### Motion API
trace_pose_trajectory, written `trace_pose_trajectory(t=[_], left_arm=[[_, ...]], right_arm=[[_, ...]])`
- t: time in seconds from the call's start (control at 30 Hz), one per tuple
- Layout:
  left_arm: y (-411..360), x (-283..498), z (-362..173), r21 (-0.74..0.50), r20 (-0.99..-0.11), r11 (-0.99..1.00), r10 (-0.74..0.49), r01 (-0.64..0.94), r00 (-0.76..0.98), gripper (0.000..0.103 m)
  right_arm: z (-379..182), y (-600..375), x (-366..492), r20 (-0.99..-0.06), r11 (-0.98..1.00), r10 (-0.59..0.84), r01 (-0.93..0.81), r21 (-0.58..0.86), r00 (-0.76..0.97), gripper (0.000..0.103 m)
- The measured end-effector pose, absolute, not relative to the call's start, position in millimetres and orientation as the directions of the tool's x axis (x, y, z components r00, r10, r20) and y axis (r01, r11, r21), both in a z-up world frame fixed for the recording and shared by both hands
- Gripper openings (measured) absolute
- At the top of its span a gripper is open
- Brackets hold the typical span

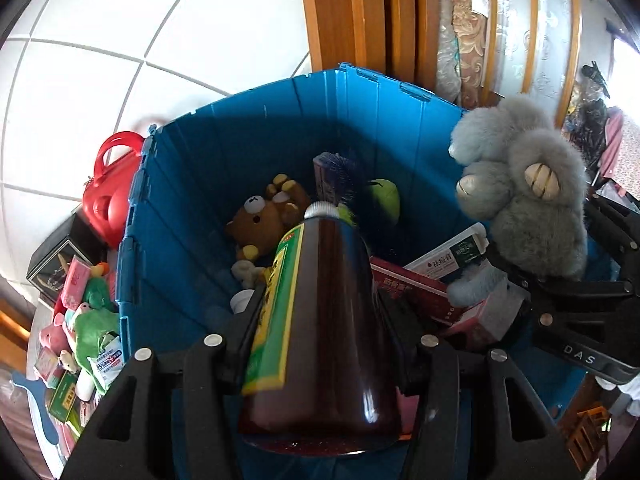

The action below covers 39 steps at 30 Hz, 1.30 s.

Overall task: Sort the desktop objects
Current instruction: 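Carry the syrup bottle and bunny over the blue bin and release both, then withdraw both grippers from the bin back to the pile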

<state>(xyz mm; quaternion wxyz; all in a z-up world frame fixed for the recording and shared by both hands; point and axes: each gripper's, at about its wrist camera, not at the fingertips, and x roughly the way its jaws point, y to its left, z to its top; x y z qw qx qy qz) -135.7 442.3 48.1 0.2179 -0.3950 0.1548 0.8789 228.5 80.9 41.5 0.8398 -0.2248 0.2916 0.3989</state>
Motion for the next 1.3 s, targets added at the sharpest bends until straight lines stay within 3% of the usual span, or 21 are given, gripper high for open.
trace_pose_trajectory(t=[0.13, 0.27, 0.63, 0.93, 1.17, 1.3], left_arm=[[443.3, -136.2, 45.5, 0.127, -0.762, -0.859, 0.236, -0.496, -0.603, 0.052], [442.2, -135.2, 46.4, 0.137, -0.754, -0.86, 0.232, -0.492, -0.615, 0.062], [438.3, -134.8, 48.6, 0.119, -0.742, -0.869, 0.243, -0.48, -0.625, 0.063], [433.7, -133.3, 51.5, 0.098, -0.722, -0.884, 0.254, -0.458, -0.644, 0.063], [410.1, -117.4, 67.4, 0.051, -0.633, -0.913, 0.284, -0.404, -0.721, 0.063], [384.5, -100.2, 78.5, 0.041, -0.576, -0.926, 0.284, -0.374, -0.767, 0.063]], right_arm=[[41.6, 83.9, 226.1, -0.677, 0.574, 0.533, -0.805, -0.151, 0.508, 0.06], [41.3, 84.1, 227.1, -0.68, 0.572, 0.53, -0.806, -0.155, 0.507, 0.062], [41.5, 84.9, 227.0, -0.683, 0.588, 0.513, -0.793, -0.162, 0.52, 0.068], [43.6, 84.5, 225.0, -0.667, 0.612, 0.506, -0.773, -0.17, 0.547, 0.085], [48.3, 76.6, 226.9, -0.645, 0.637, 0.535, -0.762, -0.115, 0.545, 0.103], [48.7, 75.2, 225.5, -0.639, 0.665, 0.529, -0.741, -0.096, 0.558, 0.103]])
